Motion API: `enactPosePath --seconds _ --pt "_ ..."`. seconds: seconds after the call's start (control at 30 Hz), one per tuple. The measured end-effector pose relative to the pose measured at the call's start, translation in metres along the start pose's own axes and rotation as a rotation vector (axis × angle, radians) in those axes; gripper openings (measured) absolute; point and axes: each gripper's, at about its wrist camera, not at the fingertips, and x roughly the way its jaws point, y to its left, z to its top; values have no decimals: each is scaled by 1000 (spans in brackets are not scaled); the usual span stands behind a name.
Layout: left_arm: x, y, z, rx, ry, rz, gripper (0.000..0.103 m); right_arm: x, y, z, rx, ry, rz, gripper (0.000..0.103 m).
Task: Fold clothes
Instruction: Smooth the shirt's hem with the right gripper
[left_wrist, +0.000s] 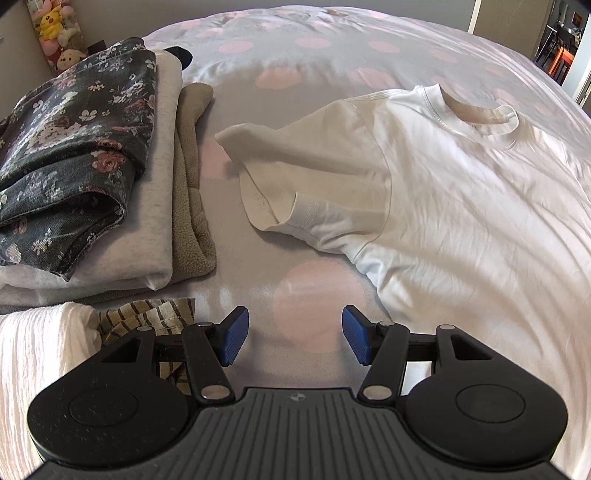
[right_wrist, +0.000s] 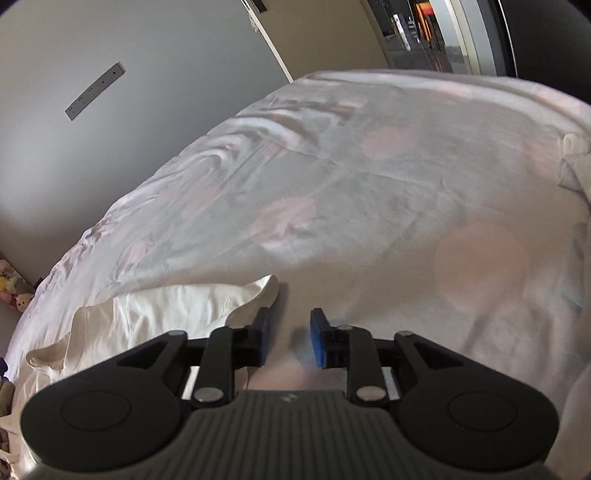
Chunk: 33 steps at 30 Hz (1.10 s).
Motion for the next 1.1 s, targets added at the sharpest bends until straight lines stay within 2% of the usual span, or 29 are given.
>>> enactPosePath --seconds 0.3,0.5,0.53,0.57,0.6,0.63,0.77,0.97,1.1 --pt "2 -6 -1 -2 7 -12 54 23 -2 18 119 44 67 34" --pt "-4 -11 -5 -10 3 -24 54 37 11 20 67 55 35 31" --pt "-5 -12 -6 -12 3 -26 54 37 14 18 53 53 29 27" --pt "-7 -12 -5 -13 -1 -25 54 37 16 18 45 58 30 11" --pt "-10 -11 -5 -14 -7 -23 54 36 17 18 39 65 32 4" --pt "-13 -11 -4 -14 -12 -21 54 33 19 19 30 56 30 4" --pt "-23 -8 -3 -22 -32 -16 54 17 27 31 -65 -23 -43 3" --pt "-33 -2 -12 -65 -32 -30 54 37 36 32 -186 57 -171 5" --pt "-37 -2 -26 -66 -13 -64 58 17 27 32 -205 32 -246 12"
